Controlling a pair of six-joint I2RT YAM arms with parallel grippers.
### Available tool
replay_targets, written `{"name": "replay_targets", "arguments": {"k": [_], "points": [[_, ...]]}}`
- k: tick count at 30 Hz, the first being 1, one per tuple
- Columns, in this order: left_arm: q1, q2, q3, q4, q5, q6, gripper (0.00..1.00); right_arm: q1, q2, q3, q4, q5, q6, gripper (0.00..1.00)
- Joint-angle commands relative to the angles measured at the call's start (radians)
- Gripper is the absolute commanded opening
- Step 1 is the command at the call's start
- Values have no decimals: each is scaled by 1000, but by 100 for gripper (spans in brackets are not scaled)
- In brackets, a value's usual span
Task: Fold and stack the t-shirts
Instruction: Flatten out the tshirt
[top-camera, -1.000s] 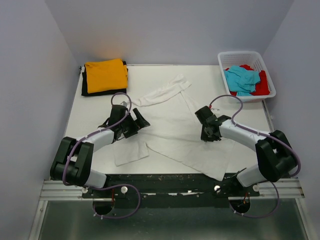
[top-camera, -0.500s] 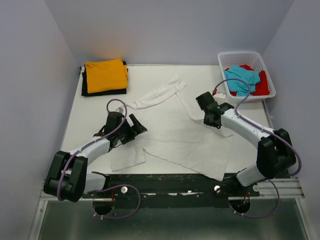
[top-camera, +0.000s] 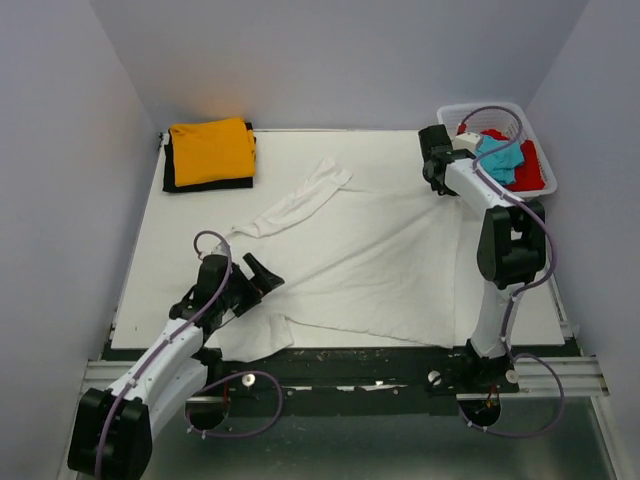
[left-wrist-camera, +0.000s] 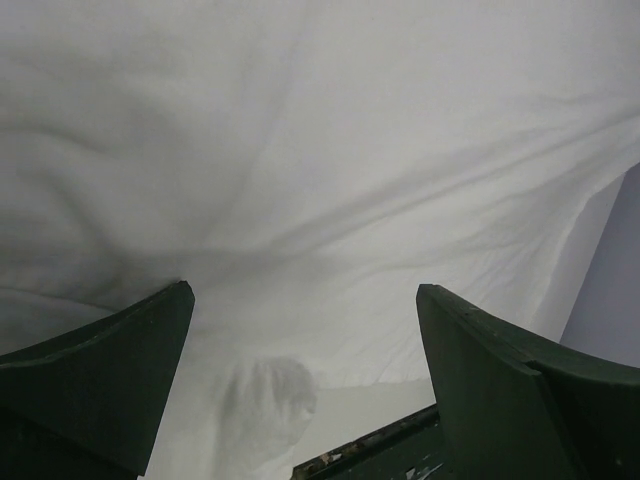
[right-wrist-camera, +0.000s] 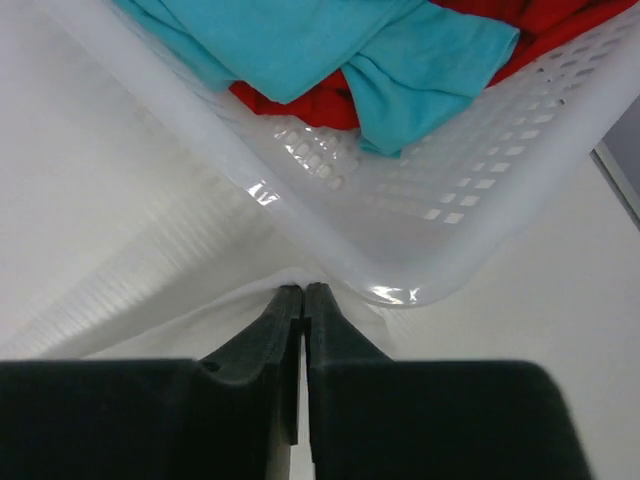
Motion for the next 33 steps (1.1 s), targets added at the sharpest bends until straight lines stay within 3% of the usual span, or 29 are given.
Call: {"name": "replay_targets", "arguments": {"k": [1, 3, 4, 8, 10, 17, 24, 27, 30, 33], "points": [[-6, -99, -7, -268, -116, 4, 99, 5, 23, 100, -25, 118, -10, 16], [-9, -144, 0, -289, -101, -1, 99, 6, 6, 94, -19, 81, -10, 59], [-10, -163, 3, -282, -89, 6, 98, 5, -14, 78, 1, 42, -32, 74], [-25, -203, 91, -299, -76, 52, 98, 7, -149, -79, 142, -183, -100, 85], [-33, -190, 155, -310, -70, 83, 99, 9, -222, -153, 201, -331, -148, 99], [-73, 13, 364, -171, -24, 154, 99, 80, -437, -391, 364, -780, -169, 100], [-139, 535, 784, -143, 36, 294, 99, 178, -538, -745, 587, -921, 16, 100], [-172, 773, 1067, -240, 25, 494, 99, 185, -524, -852, 640, -944, 58, 100], [-179, 1031, 1416, -442, 36, 700, 99, 186, -512, -900, 625, -914, 52, 100], [-174, 1246, 1665, -570, 211, 833, 98, 186, -509, -926, 617, -856, 47, 100]]}}
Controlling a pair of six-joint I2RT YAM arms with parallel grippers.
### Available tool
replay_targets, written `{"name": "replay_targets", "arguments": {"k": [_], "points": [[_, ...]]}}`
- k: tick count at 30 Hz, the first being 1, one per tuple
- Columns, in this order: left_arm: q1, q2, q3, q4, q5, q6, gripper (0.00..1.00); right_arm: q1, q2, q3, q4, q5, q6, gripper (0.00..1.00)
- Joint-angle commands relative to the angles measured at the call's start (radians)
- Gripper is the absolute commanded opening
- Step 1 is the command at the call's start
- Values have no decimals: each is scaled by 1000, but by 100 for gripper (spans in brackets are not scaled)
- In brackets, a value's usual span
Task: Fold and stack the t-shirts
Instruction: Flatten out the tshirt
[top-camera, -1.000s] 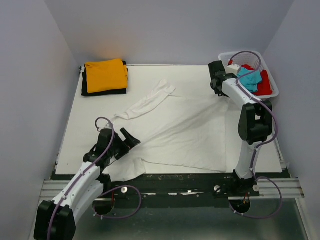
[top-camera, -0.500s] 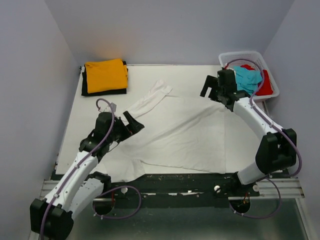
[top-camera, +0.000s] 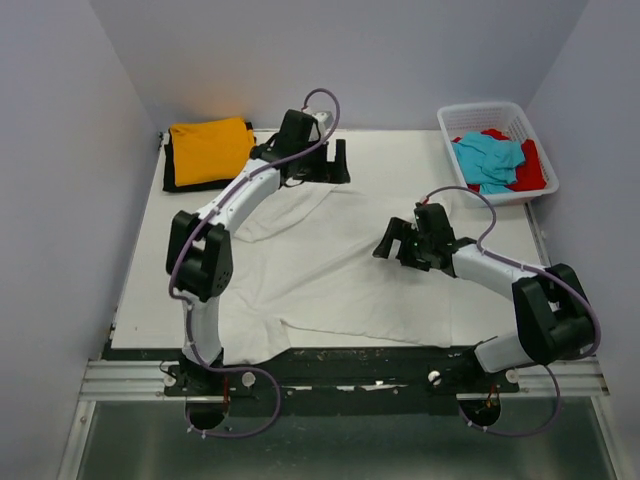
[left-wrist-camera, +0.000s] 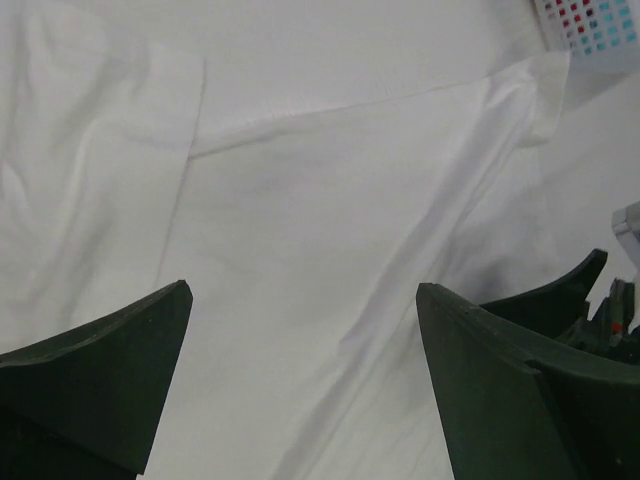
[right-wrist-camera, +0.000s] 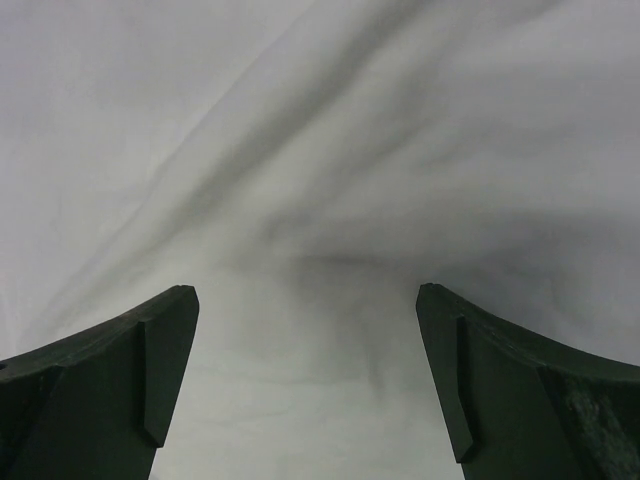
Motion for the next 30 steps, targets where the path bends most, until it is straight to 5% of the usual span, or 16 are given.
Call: {"name": "replay_targets", "arguments": {"k": [1, 4, 13, 22, 30], "points": [[1, 270, 348, -262, 272, 289, 99, 1, 8, -26, 42, 45, 17, 100], [-2, 345, 399, -204, 375, 199, 98, 1, 29, -12, 0, 106, 18, 100], [-2, 458, 372, -57, 228, -55, 98, 1, 33, -31, -37, 178, 21, 100], [4, 516, 461, -75, -90, -231, 96, 1, 17, -35, -41, 163, 7, 100], [35, 516, 438, -46, 27, -267, 98, 1, -5, -35, -54, 193, -3, 100]]}}
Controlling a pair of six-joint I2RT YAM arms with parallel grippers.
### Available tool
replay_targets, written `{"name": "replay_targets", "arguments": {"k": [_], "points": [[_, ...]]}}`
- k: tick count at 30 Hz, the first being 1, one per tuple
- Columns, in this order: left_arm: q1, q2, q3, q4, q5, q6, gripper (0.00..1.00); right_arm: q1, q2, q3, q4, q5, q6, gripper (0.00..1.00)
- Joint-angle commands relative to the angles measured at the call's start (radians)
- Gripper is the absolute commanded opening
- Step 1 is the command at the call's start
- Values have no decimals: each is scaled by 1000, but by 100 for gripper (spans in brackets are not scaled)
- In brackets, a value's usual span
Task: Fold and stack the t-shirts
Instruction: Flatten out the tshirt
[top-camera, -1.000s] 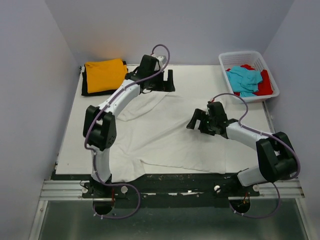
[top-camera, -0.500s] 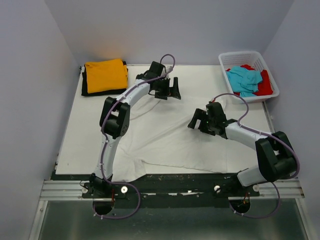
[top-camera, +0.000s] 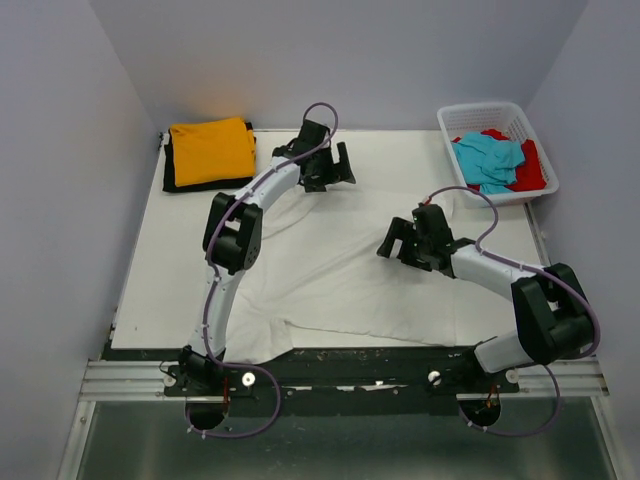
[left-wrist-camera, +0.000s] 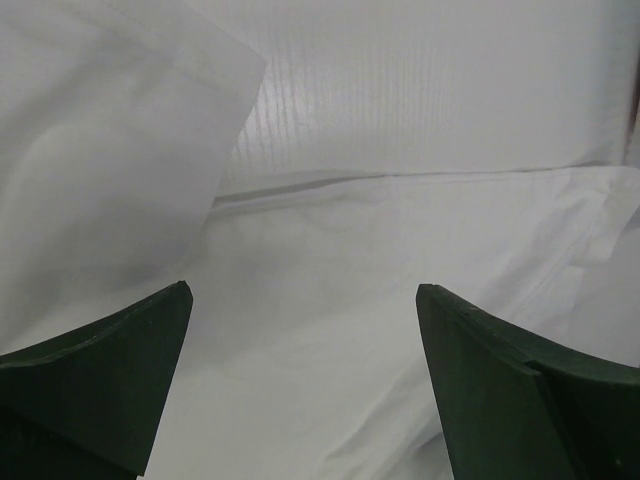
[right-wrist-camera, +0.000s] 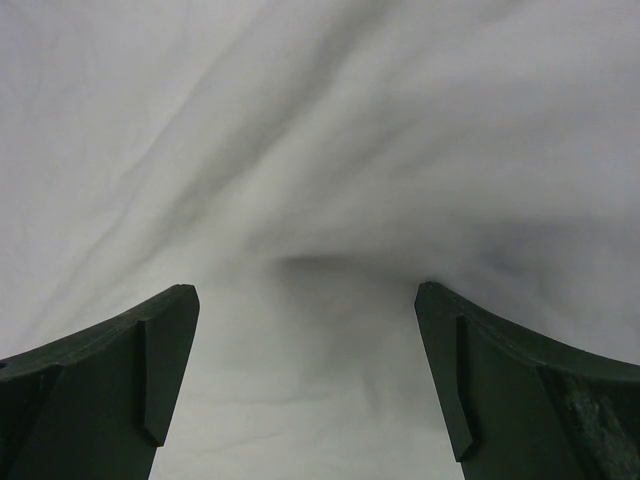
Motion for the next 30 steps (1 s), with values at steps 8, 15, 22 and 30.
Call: {"name": "replay_targets", "arguments": {"k": [8, 15, 22, 30], "points": [[30, -82, -105, -128, 126, 121, 98, -4, -13, -20, -150, 188, -19, 100], [43, -320, -477, -65, -74, 220, 99, -4, 20, 21, -196, 247, -31, 100], [82, -339, -499, -157, -303, 246, 98, -4, 7, 18, -211, 277, -39, 100], [52, -364, -521, -207, -157, 408, 85, -3, -7, 18, -215, 283, -45, 100]]}}
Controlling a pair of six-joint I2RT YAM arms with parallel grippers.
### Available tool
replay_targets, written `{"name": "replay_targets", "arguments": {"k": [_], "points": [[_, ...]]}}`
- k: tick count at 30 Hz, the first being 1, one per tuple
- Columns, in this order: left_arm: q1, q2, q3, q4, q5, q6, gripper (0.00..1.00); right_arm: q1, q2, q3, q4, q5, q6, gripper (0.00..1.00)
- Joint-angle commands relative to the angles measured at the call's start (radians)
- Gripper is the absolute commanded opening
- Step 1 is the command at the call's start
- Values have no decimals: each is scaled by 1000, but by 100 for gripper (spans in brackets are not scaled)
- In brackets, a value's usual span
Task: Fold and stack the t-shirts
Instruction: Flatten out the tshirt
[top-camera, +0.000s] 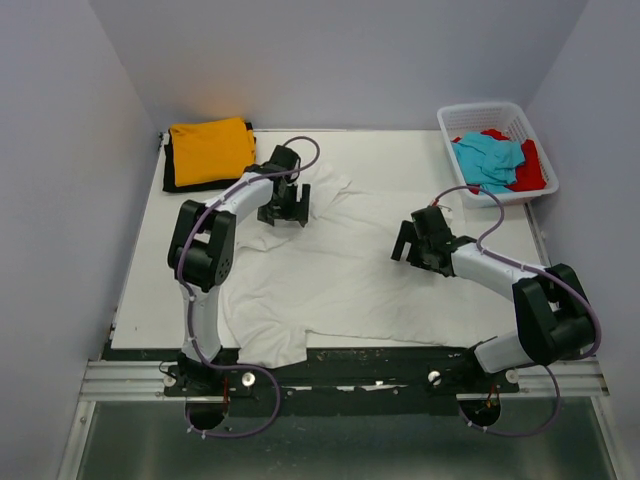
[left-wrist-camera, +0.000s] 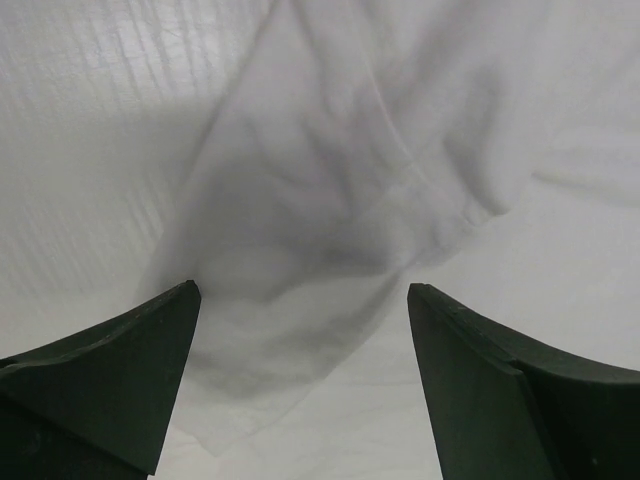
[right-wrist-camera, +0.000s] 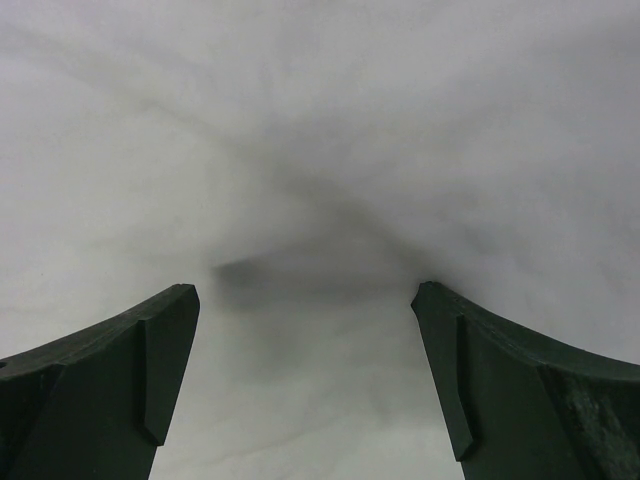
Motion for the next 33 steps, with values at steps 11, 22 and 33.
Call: {"name": "replay_targets", "arguments": {"k": [11, 22, 33], "points": [[-85, -145, -143, -58, -125, 105, 74, -4, 0, -2, -71, 39, -18, 100], [-94, -129, -138, -63, -128, 154, 58, -4, -24, -11, -75, 39, -21, 100], [-120, -129, -205, -57, -21, 123, 39, -4, -43, -21, -83, 44, -19, 100]]}}
